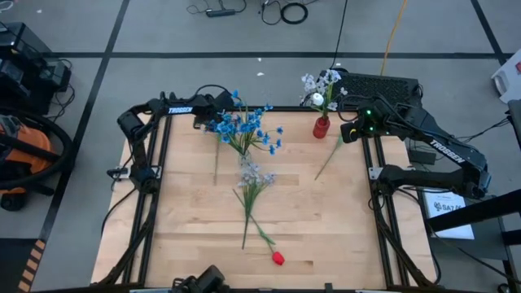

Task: Sort flowers into vase by color
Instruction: Put the top red flower into the red vase

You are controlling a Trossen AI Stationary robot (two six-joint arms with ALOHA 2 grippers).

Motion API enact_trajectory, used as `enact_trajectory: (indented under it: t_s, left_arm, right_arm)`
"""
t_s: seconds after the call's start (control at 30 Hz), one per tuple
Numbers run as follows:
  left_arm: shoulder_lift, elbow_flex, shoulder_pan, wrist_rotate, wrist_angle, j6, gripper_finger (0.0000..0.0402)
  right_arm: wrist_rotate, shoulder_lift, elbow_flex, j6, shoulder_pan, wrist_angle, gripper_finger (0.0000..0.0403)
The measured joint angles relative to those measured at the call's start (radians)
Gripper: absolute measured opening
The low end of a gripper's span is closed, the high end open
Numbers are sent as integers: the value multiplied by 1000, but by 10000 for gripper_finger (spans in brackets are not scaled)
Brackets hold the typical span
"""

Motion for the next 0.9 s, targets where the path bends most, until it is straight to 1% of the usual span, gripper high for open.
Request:
enact_trajectory:
  t_s: [0.1,0.2,0.33,0.5,0.57,0.67,0.8,0.9]
  left_arm:
    - [-49,-7,13,-31,-80,26,7]
    - [-131,-4,24,-68,-98,69,6]
    - [-239,-7,47,-67,-119,149,5]
    - [-400,-21,101,-69,-124,236,4]
    - [-486,-57,124,-69,-117,258,4]
    - [-640,-149,145,-63,-49,259,4]
    - [-866,-281,135,23,114,235,4]
    - [-1021,-348,104,71,170,236,3]
  right_arm:
    - [0,0,0,5,0,0,0]
    - [0,0,0,7,0,0,0]
    - [0,0,0,8,0,0,0]
    - [0,0,0,8,0,0,0]
    - [0,0,0,8,0,0,0]
    - [0,0,0,8,0,0,0]
    - [0,0,0,8,0,0,0]
    - [9,0,0,8,0,0,0]
